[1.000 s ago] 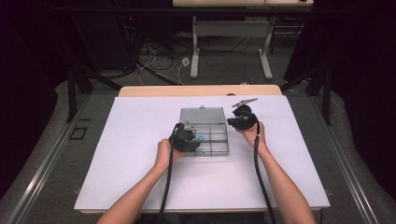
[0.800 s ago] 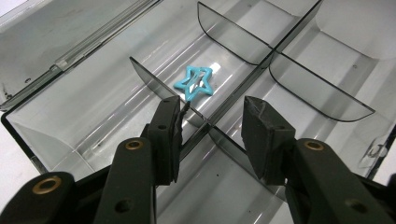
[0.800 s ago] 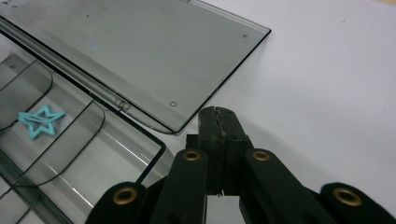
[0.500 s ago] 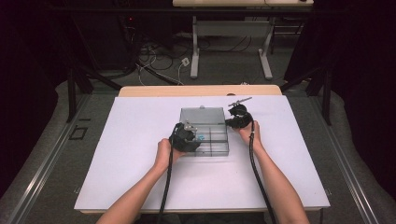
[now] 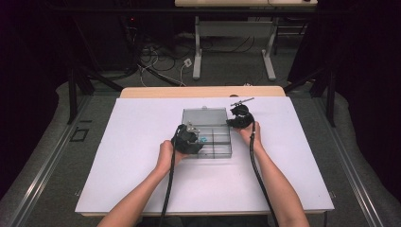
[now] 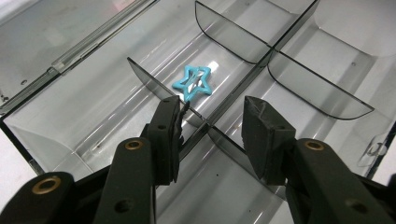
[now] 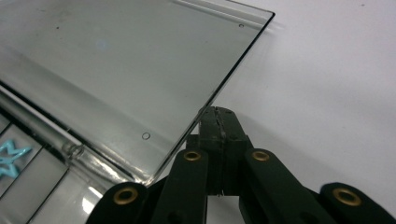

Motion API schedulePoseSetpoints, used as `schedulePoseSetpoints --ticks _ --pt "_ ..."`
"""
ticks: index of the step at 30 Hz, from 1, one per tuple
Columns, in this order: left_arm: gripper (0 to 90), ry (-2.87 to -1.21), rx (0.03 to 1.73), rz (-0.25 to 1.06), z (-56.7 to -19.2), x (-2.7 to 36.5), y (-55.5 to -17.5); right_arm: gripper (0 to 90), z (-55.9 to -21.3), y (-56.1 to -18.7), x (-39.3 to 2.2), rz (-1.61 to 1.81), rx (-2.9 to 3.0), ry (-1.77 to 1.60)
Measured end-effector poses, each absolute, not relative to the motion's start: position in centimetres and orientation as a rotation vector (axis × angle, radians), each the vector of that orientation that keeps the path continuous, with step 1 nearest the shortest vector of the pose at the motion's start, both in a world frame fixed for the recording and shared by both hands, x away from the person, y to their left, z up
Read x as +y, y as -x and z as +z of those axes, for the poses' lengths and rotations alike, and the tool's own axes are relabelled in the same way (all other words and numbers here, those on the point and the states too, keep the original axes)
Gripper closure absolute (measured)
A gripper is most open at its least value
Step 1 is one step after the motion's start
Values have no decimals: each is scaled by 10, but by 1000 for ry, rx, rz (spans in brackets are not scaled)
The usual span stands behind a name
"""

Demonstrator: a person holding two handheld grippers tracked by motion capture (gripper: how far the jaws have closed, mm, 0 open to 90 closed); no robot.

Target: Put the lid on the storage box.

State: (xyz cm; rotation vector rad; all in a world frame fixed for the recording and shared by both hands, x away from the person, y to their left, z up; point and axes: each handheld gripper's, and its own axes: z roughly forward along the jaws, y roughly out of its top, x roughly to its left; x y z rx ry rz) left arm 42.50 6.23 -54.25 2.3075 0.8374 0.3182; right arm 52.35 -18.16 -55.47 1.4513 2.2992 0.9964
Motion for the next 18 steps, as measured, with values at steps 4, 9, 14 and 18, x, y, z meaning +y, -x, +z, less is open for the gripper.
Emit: schedulePoseSetpoints --ticks 4,9,14,18 --pt "581 -2307 837 318 -542 62 -425 900 -555 -526 -181 1004 2290 -1442" --pt "581 -2307 837 318 -543 62 -425 900 -552 -530 -181 1021 2285 -1452" --pt "580 -2308 837 319 -542 62 -425 900 -548 -531 -180 1020 2279 -1409" --pt "581 -2307 837 319 -543 62 -425 900 -546 -530 -180 1029 2266 -1419"
